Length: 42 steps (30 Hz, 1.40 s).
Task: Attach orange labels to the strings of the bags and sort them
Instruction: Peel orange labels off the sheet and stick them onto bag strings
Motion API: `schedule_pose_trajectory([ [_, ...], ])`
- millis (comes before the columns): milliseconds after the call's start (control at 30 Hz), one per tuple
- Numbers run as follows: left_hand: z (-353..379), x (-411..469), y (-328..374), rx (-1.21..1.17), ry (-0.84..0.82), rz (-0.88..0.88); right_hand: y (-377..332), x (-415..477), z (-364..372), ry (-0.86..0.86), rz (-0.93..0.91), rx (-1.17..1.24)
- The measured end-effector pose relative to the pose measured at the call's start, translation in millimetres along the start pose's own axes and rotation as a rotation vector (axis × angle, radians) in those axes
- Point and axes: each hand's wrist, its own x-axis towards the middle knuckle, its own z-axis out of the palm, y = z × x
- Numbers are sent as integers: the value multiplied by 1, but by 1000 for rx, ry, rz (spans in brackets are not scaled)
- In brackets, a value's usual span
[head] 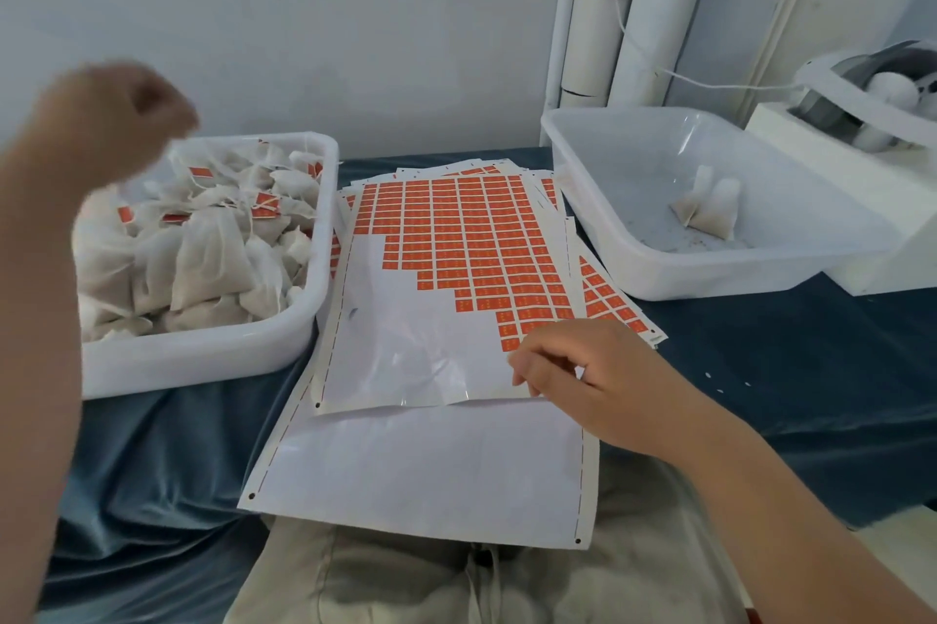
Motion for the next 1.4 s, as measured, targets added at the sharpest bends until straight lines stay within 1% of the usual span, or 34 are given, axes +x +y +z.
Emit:
schedule_pose_trajectory([
  [33, 23, -35, 11, -49, -107, 14, 0, 0, -1, 9, 13, -3],
  [67, 23, -53, 37, -47, -196, -4, 1, 1, -3, 23, 26, -10],
  [100, 12, -56, 41, -35, -312, -43, 1, 1, -6, 42, 32, -18],
  [133, 21, -62, 37, -16, -333, -19, 2, 3, -10, 67, 34, -22],
  [167, 22, -62, 36, -22, -349, -49, 3, 4, -15, 97, 39, -19],
  [233, 23, -50, 28, -61, -291, -87, 7, 9, -27, 199, 80, 10],
  [300, 24, -51, 25, -66, -259, -95, 17, 16, -43, 368, 135, 40],
  [400, 16, -51, 34, -143, -78, -66, 42, 36, -74, 599, 214, 38],
  [467, 1, -60, 62, -251, 31, -16, 63, 55, -99, 653, 297, -52],
  [500, -6, -68, 77, -322, 61, 19, 75, 65, -111, 619, 349, -136],
  [533, -13, -78, 94, -393, 91, 61, 86, 76, -123, 530, 413, -241],
  [600, -23, -105, 132, -502, 97, 123, 106, 93, -139, 213, 578, -411],
  [667, -25, -130, 163, -560, 103, 206, 116, 102, -143, -139, 713, -467],
  [700, -25, -142, 177, -577, 83, 228, 120, 104, -142, -272, 738, -499],
  [733, -22, -152, 188, -597, 47, 241, 122, 105, -140, -364, 736, -529],
  [767, -20, -162, 197, -619, 4, 256, 122, 105, -139, -413, 722, -549],
  [800, -16, -170, 204, -632, -42, 278, 123, 106, -138, -426, 698, -557],
  [867, -9, -184, 215, -649, -131, 321, 123, 108, -137, -401, 648, -565],
  [967, 6, -201, 224, -701, -233, 344, 127, 109, -141, -367, 646, -568],
  [1000, 11, -204, 226, -714, -260, 333, 129, 109, -143, -389, 672, -579],
  [1067, 19, -212, 230, -732, -302, 321, 132, 107, -147, -486, 721, -638],
  [1133, 25, -218, 230, -758, -324, 313, 137, 104, -149, -545, 726, -680],
  [1200, 30, -222, 228, -785, -341, 292, 143, 101, -150, -529, 706, -637],
  [1300, 37, -227, 223, -785, -362, 238, 149, 96, -154, -447, 669, -530],
  [1400, 42, -229, 219, -763, -401, 177, 152, 94, -158, -335, 667, -333],
])
